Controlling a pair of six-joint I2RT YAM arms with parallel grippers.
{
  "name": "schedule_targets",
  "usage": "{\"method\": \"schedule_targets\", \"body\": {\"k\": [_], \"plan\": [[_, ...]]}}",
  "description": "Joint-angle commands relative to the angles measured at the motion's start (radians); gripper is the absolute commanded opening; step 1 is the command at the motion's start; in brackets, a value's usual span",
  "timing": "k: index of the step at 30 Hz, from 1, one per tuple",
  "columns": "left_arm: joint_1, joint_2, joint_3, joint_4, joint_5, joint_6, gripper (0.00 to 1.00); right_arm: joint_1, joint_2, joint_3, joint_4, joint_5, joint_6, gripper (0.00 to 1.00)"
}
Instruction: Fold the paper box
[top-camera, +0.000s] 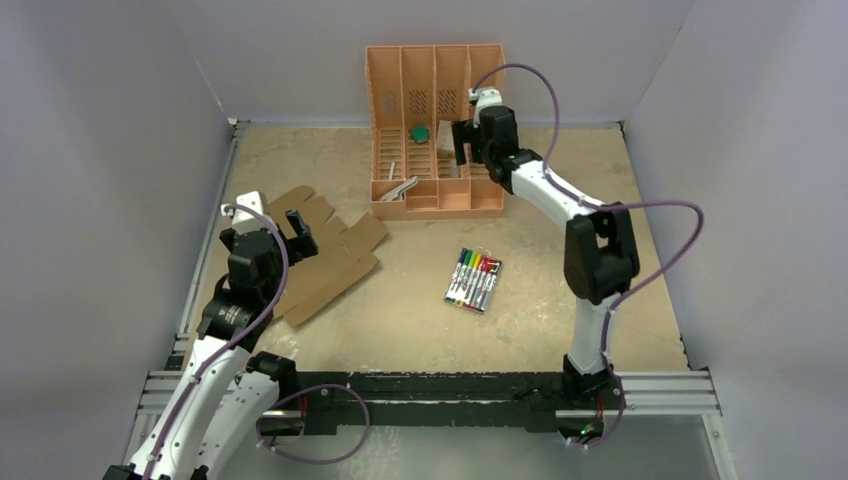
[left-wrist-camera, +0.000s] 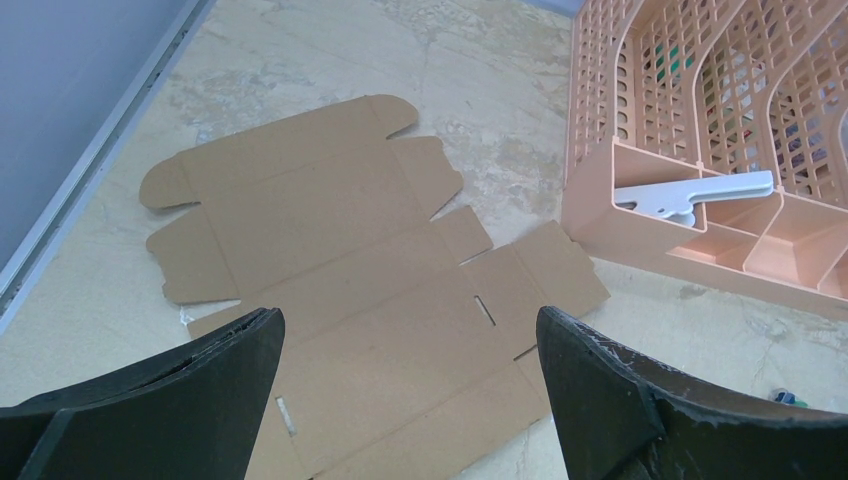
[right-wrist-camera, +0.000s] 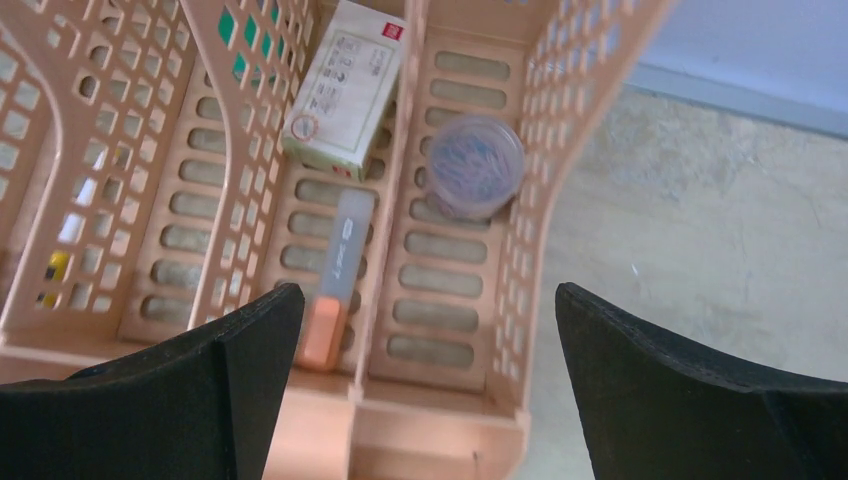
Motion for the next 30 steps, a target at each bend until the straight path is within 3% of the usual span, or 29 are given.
{"method": "schedule_targets", "body": {"k": [1, 9, 18, 23, 30], "plan": [[-0.016, 0.007, 0.001, 0.032, -0.008, -0.006, 0.98, 0.022, 0.117, 0.158, -0.012, 0.095, -0.074, 0.99], [-0.018, 0.015, 0.002, 0.027, 0.0, -0.007, 0.98, 0.023, 0.26, 0.233, -0.026, 0.266, -0.1, 0.99], [-0.018, 0.054, 0.019, 0.01, 0.013, -0.009, 0.98, -0.042, 0.295, 0.208, -0.074, 0.538, -0.063, 0.99], [-0.018, 0.064, 0.021, 0.008, 0.017, -0.009, 0.98, -0.131, 0.254, 0.151, -0.119, 0.56, 0.043, 0.99], [-0.018, 0.068, 0.021, 0.01, 0.025, -0.009, 0.98, -0.258, 0.222, 0.1, -0.095, 0.56, 0.022, 0.99]]}}
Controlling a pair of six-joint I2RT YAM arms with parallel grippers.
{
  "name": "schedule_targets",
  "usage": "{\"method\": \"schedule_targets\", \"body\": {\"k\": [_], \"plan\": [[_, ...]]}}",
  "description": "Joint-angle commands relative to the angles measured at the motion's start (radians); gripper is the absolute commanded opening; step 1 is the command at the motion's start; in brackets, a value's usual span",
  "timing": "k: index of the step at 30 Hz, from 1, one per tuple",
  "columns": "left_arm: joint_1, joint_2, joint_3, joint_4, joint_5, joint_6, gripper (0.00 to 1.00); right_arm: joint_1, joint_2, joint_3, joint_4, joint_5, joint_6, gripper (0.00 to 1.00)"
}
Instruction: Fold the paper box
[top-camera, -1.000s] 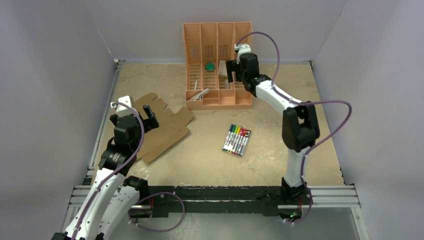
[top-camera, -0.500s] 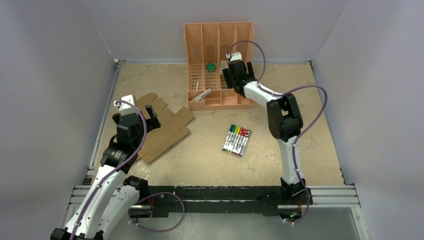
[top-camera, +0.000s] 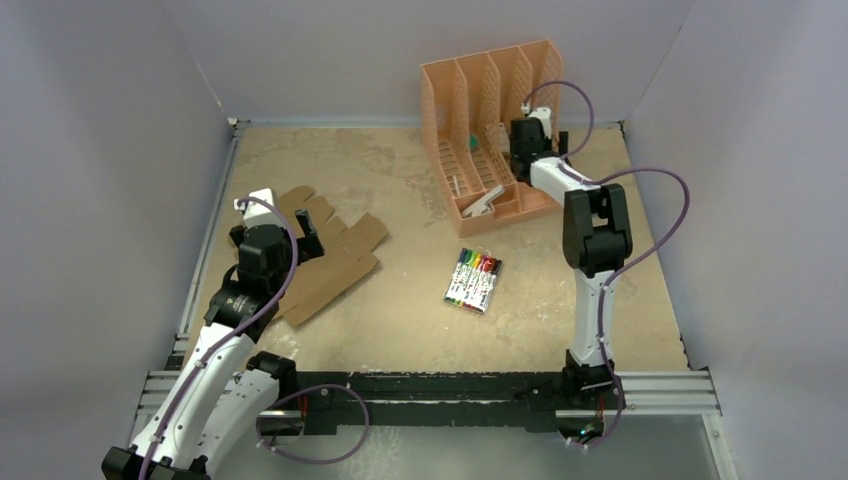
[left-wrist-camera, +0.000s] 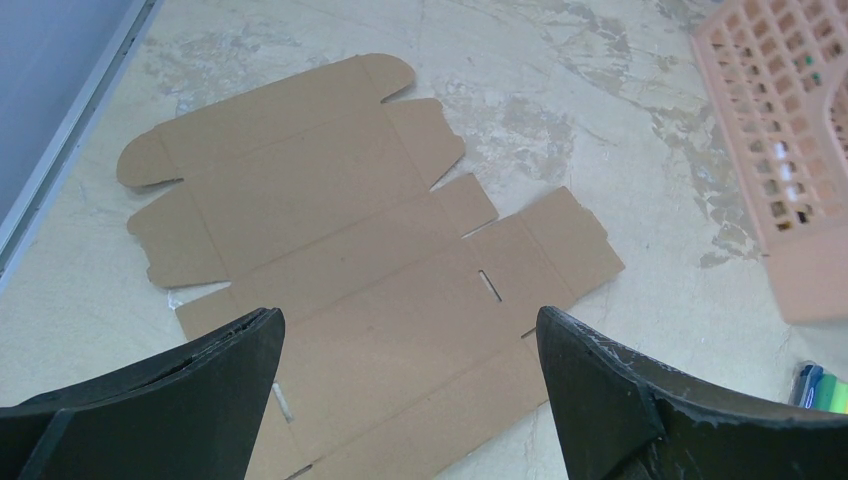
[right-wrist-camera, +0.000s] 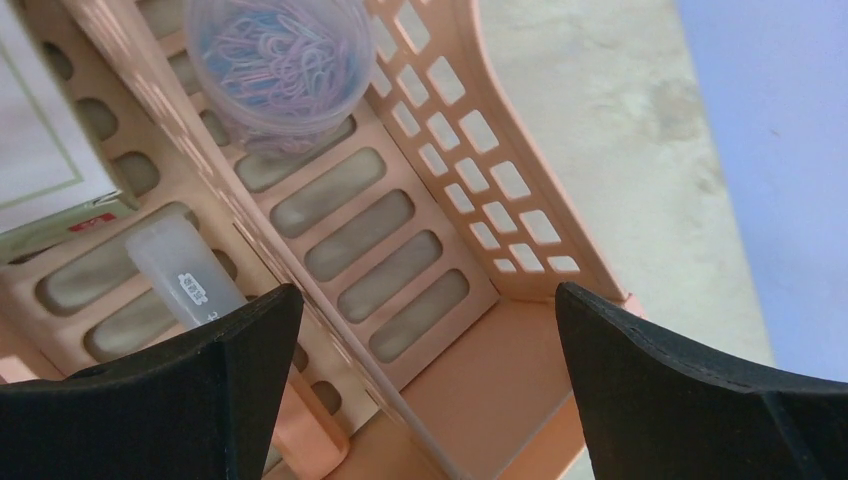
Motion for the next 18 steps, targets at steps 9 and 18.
{"method": "schedule_targets", "body": {"k": [9, 18], "plan": [[-0.006, 0.012, 0.025, 0.009, 0.016, -0.008, 0.98, -0.259, -0.114, -0.083, -0.051, 0.108, 0.056, 0.99], [-0.006, 0.021, 0.026, 0.011, 0.03, -0.009, 0.98, -0.379, -0.13, -0.061, -0.049, 0.074, 0.008, 0.99]]}}
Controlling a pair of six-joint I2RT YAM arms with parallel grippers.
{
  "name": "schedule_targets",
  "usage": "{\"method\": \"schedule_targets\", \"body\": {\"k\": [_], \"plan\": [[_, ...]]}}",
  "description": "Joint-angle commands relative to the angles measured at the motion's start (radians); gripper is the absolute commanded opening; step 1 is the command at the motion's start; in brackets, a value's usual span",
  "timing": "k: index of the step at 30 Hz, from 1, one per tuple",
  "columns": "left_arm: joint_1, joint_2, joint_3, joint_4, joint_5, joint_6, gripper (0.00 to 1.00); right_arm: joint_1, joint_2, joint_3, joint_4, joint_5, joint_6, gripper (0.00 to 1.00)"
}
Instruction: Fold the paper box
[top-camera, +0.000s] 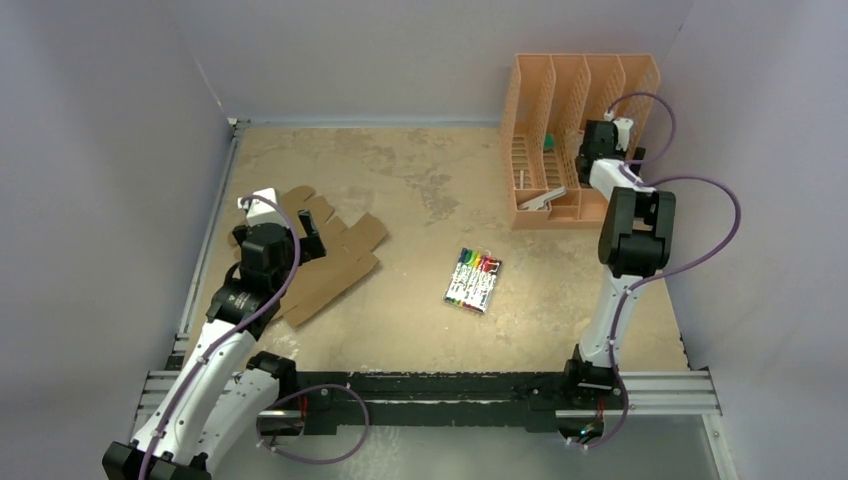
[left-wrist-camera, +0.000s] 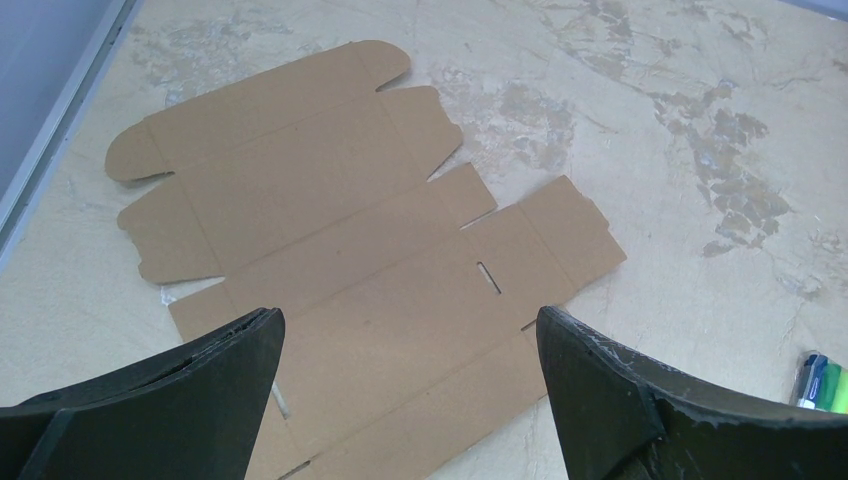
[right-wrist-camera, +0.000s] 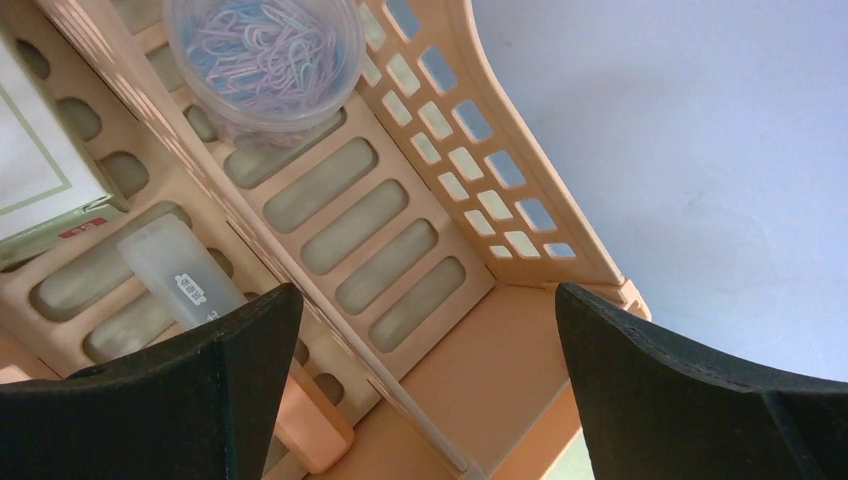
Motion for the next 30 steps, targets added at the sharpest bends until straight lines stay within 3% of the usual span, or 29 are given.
{"method": "schedule_targets", "body": {"k": [1, 4, 9, 15, 20, 30], "plan": [[-0.006, 0.0, 0.025, 0.012, 0.016, -0.009, 0.97, -0.05, -0.078, 0.017, 0.001, 0.042, -0.033, 0.99], [-0.006, -0.001, 0.025, 0.013, 0.016, -0.008, 0.97, -0.047, -0.146, -0.013, 0.031, 0.019, -0.103, 0.99], [-0.006, 0.004, 0.029, 0.01, 0.012, -0.006, 0.98, -0.018, -0.305, -0.065, -0.047, -0.181, -0.083, 0.99], [-0.006, 0.013, 0.034, 0.005, 0.007, -0.006, 0.97, 0.126, -0.531, -0.19, -0.125, -0.357, -0.018, 0.99], [-0.006, 0.014, 0.036, 0.002, 0.004, -0.006, 0.97, 0.281, -0.68, -0.33, -0.182, -0.534, 0.126, 0.99], [-0.006, 0.036, 0.04, -0.003, -0.005, -0.006, 0.98, 0.64, -0.817, -0.657, -0.044, -0.611, 0.488, 0.99]]}}
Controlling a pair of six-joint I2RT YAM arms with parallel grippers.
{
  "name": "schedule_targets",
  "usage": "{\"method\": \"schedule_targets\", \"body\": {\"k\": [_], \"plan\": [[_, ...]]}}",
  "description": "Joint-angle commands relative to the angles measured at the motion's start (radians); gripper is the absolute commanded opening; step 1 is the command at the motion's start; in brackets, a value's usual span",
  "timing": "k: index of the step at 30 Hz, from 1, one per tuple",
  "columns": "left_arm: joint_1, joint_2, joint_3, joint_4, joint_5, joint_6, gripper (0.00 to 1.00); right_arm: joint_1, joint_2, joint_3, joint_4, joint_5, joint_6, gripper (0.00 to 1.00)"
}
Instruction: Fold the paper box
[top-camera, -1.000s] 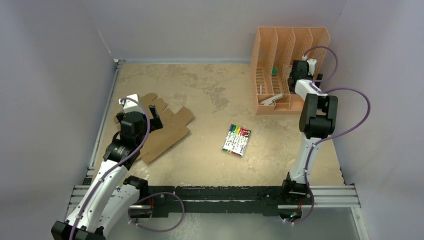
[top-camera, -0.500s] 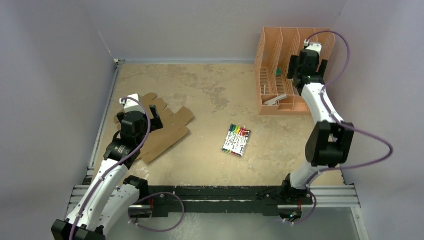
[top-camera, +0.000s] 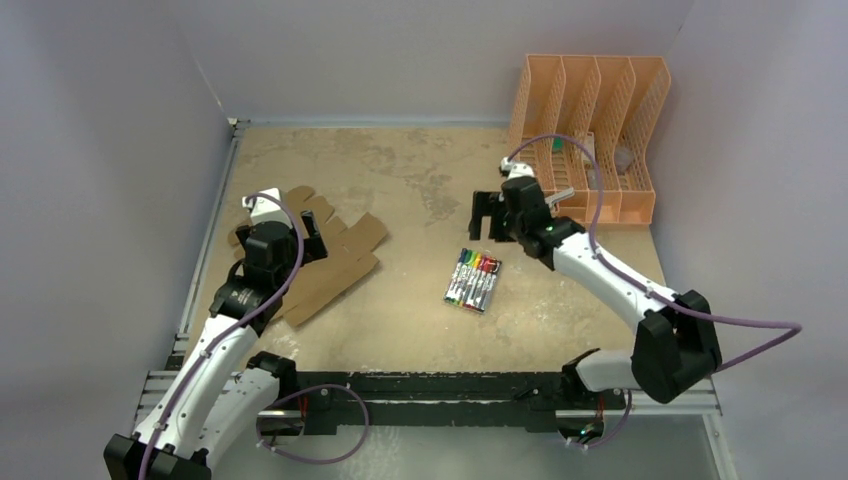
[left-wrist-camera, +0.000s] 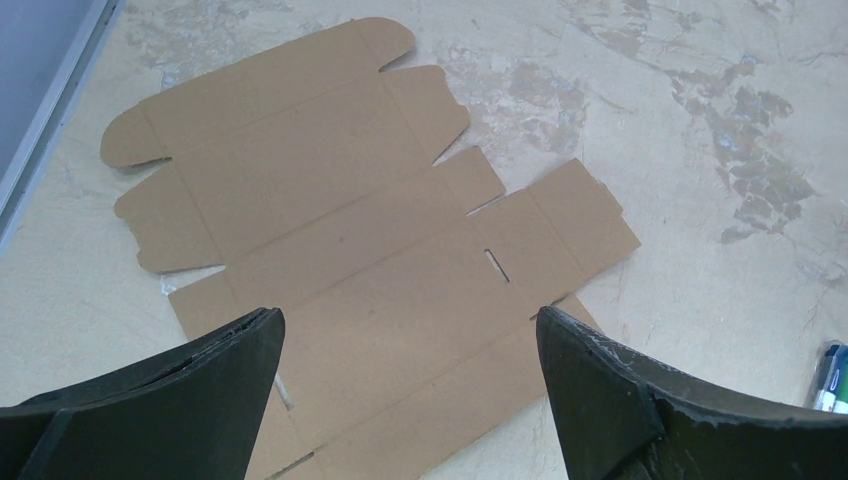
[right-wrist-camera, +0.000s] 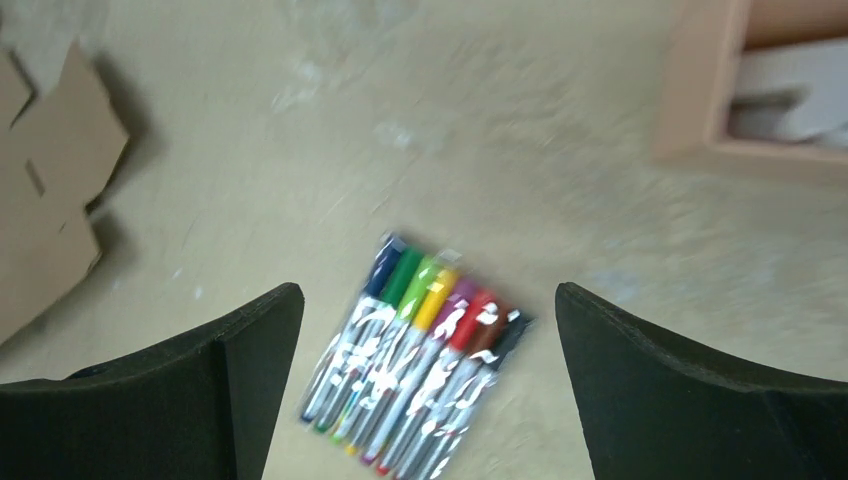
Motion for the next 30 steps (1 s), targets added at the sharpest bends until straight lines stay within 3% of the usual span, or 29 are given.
{"method": "schedule_targets", "body": {"k": [1, 6, 15, 21, 26, 30], "plan": [[-0.006, 0.01, 0.041, 0.003, -0.012, -0.006, 0.98, 0.113, -0.013, -0.077, 0.117, -0.077, 0.216, 0.99], [-0.005, 0.021, 0.043, -0.002, -0.015, -0.006, 0.97, 0.213, 0.083, -0.081, 0.23, -0.162, 0.289, 0.99], [-0.006, 0.047, 0.049, -0.01, -0.015, -0.004, 0.97, 0.255, 0.245, -0.098, 0.33, -0.252, 0.354, 0.99], [-0.005, 0.059, 0.053, -0.018, -0.019, -0.003, 0.97, 0.255, 0.248, -0.13, 0.143, -0.202, 0.36, 0.99], [-0.005, 0.058, 0.054, -0.021, -0.025, -0.004, 0.97, 0.245, 0.174, -0.184, -0.024, -0.054, 0.382, 0.99], [-0.005, 0.057, 0.055, -0.021, -0.027, -0.005, 0.97, 0.167, 0.076, -0.261, -0.118, 0.036, 0.376, 0.99]]}}
